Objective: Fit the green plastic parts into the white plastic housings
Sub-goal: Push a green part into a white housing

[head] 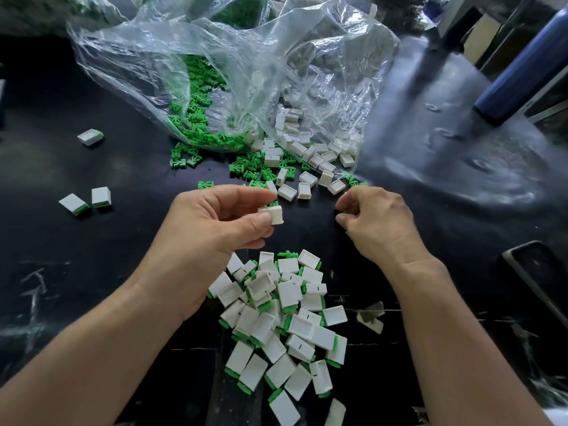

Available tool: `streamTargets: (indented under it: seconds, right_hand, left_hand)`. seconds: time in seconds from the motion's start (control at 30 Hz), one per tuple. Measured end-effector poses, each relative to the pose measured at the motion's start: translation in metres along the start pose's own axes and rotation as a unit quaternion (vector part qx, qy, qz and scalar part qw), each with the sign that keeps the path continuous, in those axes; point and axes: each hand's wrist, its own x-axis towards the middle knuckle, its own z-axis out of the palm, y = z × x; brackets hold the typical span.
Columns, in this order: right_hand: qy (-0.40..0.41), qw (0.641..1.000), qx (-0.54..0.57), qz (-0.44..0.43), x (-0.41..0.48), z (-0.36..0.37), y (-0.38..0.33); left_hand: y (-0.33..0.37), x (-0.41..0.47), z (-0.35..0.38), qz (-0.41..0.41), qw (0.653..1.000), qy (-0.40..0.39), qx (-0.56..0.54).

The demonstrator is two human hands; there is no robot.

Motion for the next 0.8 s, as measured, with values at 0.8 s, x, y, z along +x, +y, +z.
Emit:
streamTargets:
  seconds: [0.8]
  right_hand:
    - [0.029, 0.963, 0.259, -0.069, -0.012, -0.01, -0.01]
  left_hand:
    - [0.003, -0.002, 0.003, -0.021, 1.0, -0.011, -0.018]
